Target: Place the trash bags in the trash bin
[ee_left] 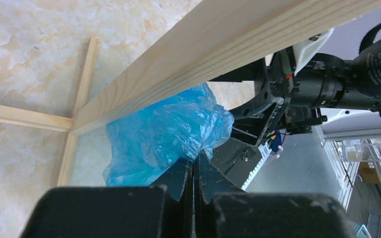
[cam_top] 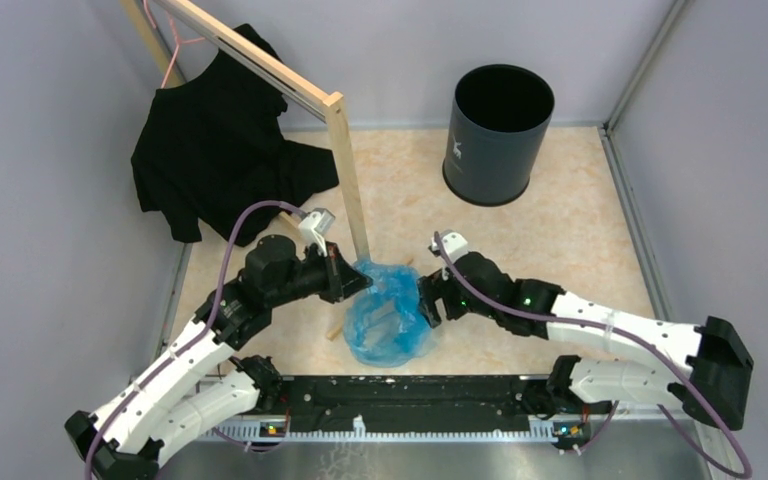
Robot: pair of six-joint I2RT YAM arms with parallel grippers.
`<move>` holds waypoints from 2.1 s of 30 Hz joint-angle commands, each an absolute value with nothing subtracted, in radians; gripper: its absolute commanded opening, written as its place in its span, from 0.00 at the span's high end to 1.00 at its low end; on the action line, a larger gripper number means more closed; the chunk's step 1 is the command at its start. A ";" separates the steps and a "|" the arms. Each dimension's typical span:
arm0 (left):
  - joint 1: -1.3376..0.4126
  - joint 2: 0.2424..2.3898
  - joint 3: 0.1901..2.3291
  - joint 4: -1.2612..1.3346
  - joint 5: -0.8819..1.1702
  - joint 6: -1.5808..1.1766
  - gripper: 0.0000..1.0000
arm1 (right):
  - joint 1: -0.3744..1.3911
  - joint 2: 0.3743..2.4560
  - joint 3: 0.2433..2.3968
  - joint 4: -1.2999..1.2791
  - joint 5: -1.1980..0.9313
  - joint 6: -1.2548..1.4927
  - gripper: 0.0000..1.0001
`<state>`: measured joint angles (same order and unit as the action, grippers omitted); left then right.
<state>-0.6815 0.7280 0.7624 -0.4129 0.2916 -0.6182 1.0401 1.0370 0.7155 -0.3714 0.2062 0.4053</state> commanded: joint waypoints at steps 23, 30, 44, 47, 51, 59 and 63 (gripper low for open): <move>-0.683 0.544 0.466 -0.459 0.253 -0.850 0.02 | 0.909 0.733 0.512 -0.190 0.188 0.756 1.00; -0.683 0.589 0.307 -0.166 0.433 -0.943 0.08 | 0.905 0.734 0.535 -0.220 0.167 0.750 1.00; -0.683 0.550 0.387 -0.257 0.290 -0.887 0.02 | 0.905 0.702 0.782 -0.498 0.344 0.719 1.00; -0.683 0.497 0.455 -0.369 0.209 -0.863 0.02 | 0.890 0.729 0.815 -0.503 0.400 0.671 1.00; -0.683 0.464 0.586 -0.573 0.045 -0.826 0.02 | 0.736 0.828 0.867 -0.438 0.218 0.623 1.00; -0.681 0.667 0.794 -0.693 -0.129 -0.702 0.02 | 0.589 1.004 1.004 -0.362 -0.029 0.559 1.00; -0.681 0.638 0.731 -0.588 -0.045 -0.679 0.02 | 0.569 1.024 1.039 -0.423 -0.020 0.516 1.00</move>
<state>-0.6815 0.6590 0.7681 -0.6304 -0.0727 -0.7345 0.5926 1.0199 0.9569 -0.4229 0.0250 0.5816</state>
